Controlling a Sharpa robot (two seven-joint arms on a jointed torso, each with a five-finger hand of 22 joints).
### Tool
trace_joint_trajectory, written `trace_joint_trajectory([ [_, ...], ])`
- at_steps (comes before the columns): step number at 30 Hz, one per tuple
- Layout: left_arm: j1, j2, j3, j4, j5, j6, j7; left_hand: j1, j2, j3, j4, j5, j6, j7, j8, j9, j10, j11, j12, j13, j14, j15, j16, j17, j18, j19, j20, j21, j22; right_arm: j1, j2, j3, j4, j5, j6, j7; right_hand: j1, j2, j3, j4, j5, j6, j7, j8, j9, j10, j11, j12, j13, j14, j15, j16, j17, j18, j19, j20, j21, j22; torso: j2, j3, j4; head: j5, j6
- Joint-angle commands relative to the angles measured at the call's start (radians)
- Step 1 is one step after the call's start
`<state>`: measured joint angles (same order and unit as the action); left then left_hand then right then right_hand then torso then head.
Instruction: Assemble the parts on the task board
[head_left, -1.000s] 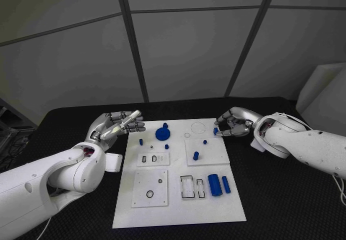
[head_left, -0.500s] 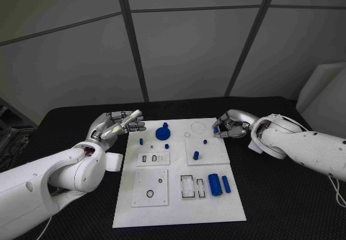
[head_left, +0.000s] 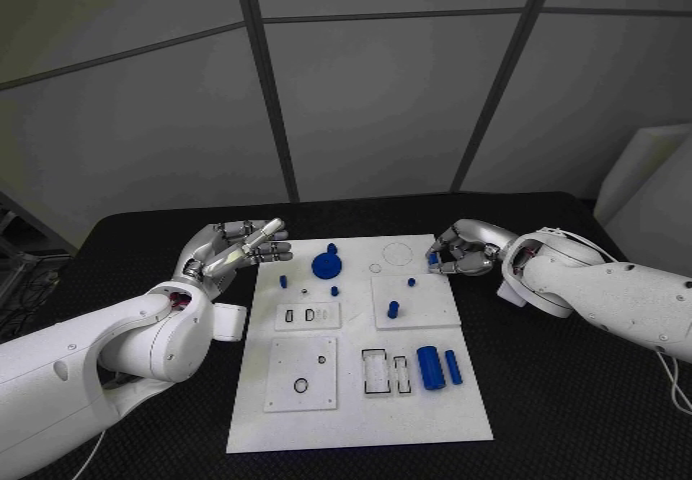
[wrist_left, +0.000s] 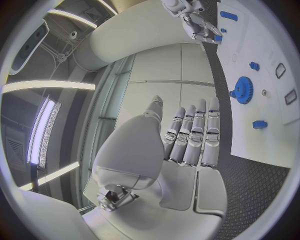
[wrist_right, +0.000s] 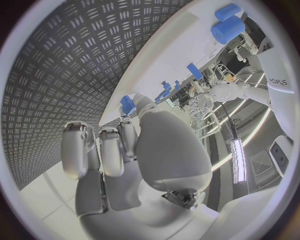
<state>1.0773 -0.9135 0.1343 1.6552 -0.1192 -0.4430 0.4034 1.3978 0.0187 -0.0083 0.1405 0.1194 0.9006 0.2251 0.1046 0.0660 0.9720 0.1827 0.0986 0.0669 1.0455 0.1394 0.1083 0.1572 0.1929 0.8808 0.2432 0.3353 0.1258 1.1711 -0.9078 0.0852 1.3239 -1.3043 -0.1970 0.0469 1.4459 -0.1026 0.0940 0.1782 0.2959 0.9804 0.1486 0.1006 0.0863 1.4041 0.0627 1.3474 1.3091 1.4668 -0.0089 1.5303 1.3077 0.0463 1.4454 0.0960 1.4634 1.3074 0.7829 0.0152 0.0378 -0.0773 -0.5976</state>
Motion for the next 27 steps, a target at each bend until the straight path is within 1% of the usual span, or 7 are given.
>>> trace_joint_trajectory([
  [1,0.001,0.000,0.001,0.001,-0.006,0.007,0.003,0.006,0.002,0.000,-0.003,-0.001,0.002,0.005,-0.003,0.000,-0.002,0.002,-0.004,-0.001,0.003,0.001,-0.005,0.002,-0.011,0.006,0.003,-0.005,-0.001,0.000,0.001,-0.001,-0.001,-0.010,0.006,-0.002,0.000,0.009,-0.001,-0.006,0.001,0.004,0.000,0.003,0.002,0.009,-0.001,0.005,0.045,0.085,-0.003,0.004,0.177,0.000,0.006,0.000,0.006,0.042,0.000,0.0000,0.0011,-0.001,0.000],
  [4,0.001,-0.001,0.001,0.001,-0.006,0.007,0.002,0.007,0.003,0.001,-0.004,-0.001,0.002,0.005,-0.003,0.000,-0.002,0.002,-0.004,-0.001,0.003,0.001,-0.006,0.002,-0.011,0.006,0.003,-0.006,-0.001,0.000,0.001,-0.001,-0.002,-0.010,-0.001,0.000,0.000,0.014,0.001,-0.007,0.003,0.009,0.001,0.004,0.002,0.010,-0.001,0.006,0.046,0.086,-0.003,0.004,0.179,-0.001,0.007,0.000,0.006,0.044,0.000,-0.0001,0.0007,0.002,-0.001],
  [10,0.001,-0.001,0.001,0.001,-0.006,0.008,0.002,0.007,0.003,0.001,-0.004,-0.001,0.002,0.005,-0.003,0.000,-0.002,0.002,-0.004,-0.001,0.003,0.001,-0.006,0.002,-0.011,0.006,0.003,-0.006,-0.001,0.000,0.003,0.000,-0.003,-0.006,-0.031,0.016,0.008,0.044,0.018,-0.010,0.003,0.041,-0.004,0.017,0.007,0.016,-0.005,0.013,0.053,0.087,-0.005,0.007,0.184,-0.002,0.013,-0.001,0.011,0.054,0.000,-0.0001,0.0002,0.000,-0.002],
  [13,0.000,-0.001,0.001,0.001,-0.006,0.008,0.002,0.007,0.003,0.001,-0.004,-0.001,0.002,0.005,-0.003,0.000,-0.002,0.002,-0.004,-0.001,0.003,0.001,-0.006,0.002,-0.011,0.006,0.003,-0.006,-0.001,0.000,0.004,0.000,-0.004,0.001,-0.048,0.026,0.021,0.068,0.039,-0.018,-0.045,0.070,-0.015,0.029,0.011,0.019,-0.013,0.017,0.057,0.088,-0.012,0.008,0.188,-0.003,0.015,-0.006,0.013,0.059,0.000,0.0001,0.0002,0.000,-0.002],
  [16,0.000,-0.001,0.001,0.001,-0.006,0.008,0.002,0.007,0.003,0.001,-0.004,-0.001,0.002,0.005,-0.003,0.000,-0.002,0.002,-0.004,-0.001,0.003,0.001,-0.006,0.002,-0.011,0.006,0.003,-0.006,-0.001,0.000,0.004,0.000,-0.004,0.004,-0.070,0.034,0.027,0.082,0.053,-0.022,-0.056,0.086,-0.023,0.037,0.014,0.022,-0.019,0.020,0.061,0.089,-0.017,0.010,0.193,-0.004,0.019,-0.010,0.017,0.065,-0.001,0.0001,0.0008,0.001,-0.004],
  [22,0.000,-0.002,0.001,0.002,-0.006,0.007,0.002,0.007,0.003,0.001,-0.004,-0.001,0.002,0.005,-0.003,0.000,-0.002,0.002,-0.004,-0.001,0.003,0.001,-0.006,0.002,-0.011,0.006,0.003,-0.006,-0.001,0.000,0.003,0.000,0.005,0.007,-0.110,0.044,0.030,0.090,0.062,-0.027,-0.057,0.097,-0.028,0.043,0.016,0.024,-0.025,0.021,0.062,0.090,-0.021,0.013,0.199,-0.006,0.022,-0.014,0.019,0.072,0.000,0.0006,-0.0006,0.002,-0.005],
  [27,0.000,-0.003,0.001,0.002,-0.006,0.008,0.001,0.007,0.003,0.001,-0.004,-0.001,0.002,0.005,-0.003,0.000,-0.002,0.002,-0.004,-0.001,0.003,0.001,-0.006,0.002,-0.011,0.006,0.003,-0.006,-0.001,0.000,-0.006,0.000,0.040,0.007,-0.136,0.039,0.031,0.092,0.066,-0.029,-0.057,0.099,-0.030,0.044,0.016,0.022,-0.026,0.019,0.061,0.091,-0.022,0.014,0.202,-0.006,0.023,-0.015,0.020,0.073,-0.002,0.0006,-0.0015,0.003,-0.007],
])
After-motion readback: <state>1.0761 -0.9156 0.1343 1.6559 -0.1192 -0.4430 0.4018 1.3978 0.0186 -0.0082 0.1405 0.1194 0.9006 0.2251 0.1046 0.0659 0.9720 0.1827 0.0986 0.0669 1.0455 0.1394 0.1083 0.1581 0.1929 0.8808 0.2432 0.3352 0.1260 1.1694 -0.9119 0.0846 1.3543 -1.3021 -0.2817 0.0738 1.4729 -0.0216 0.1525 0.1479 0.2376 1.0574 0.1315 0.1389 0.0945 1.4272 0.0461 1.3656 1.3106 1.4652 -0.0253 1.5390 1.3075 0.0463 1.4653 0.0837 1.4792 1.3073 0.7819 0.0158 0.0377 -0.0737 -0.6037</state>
